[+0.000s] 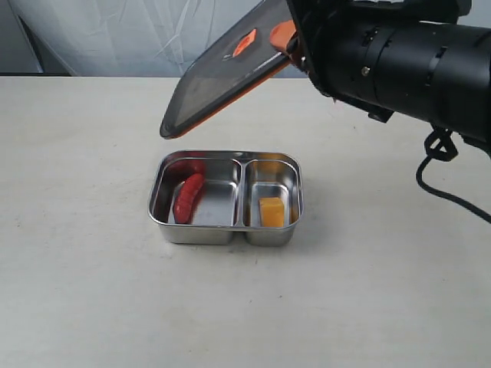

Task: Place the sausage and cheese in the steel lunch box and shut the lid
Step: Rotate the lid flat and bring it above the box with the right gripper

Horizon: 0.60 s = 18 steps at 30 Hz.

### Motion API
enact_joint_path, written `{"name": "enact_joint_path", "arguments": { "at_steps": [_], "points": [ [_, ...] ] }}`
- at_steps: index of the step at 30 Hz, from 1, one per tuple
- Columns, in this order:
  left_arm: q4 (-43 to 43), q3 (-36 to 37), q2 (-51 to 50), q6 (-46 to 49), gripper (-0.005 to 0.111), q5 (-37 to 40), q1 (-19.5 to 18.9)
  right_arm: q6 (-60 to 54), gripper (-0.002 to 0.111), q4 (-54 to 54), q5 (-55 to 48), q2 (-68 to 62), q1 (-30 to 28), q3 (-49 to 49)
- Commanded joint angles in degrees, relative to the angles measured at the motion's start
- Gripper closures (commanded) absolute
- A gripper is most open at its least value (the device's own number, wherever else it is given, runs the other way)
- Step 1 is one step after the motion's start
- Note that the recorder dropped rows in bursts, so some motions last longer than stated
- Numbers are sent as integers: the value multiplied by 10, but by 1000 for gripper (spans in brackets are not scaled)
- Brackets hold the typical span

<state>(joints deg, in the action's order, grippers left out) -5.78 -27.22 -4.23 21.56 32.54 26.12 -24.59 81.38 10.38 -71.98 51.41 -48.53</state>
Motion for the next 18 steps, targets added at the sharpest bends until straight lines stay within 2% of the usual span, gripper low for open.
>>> {"name": "enact_joint_path", "arguments": {
  "at_steps": [1, 5, 11, 13, 14, 18],
  "points": [
    [9, -1, 2, -6, 56, -3, 4, 22, 109, -17, -51, 4, 0, -3],
    [9, -1, 2, -6, 56, -3, 4, 22, 109, -62, -97, 4, 7, -3],
    [8, -1, 2, -6, 56, -3, 4, 36, 109, -128, 14, 4, 66, -3],
    [8, -1, 2, -6, 56, -4, 4, 125, 109, -243, 63, 4, 94, -3],
    [8, -1, 2, -6, 56, -4, 4, 213, 109, -350, 94, 4, 102, 1],
    [8, -1, 2, -6, 56, -4, 4, 467, 109, -592, 194, -5, 103, 40]
  ]
}}
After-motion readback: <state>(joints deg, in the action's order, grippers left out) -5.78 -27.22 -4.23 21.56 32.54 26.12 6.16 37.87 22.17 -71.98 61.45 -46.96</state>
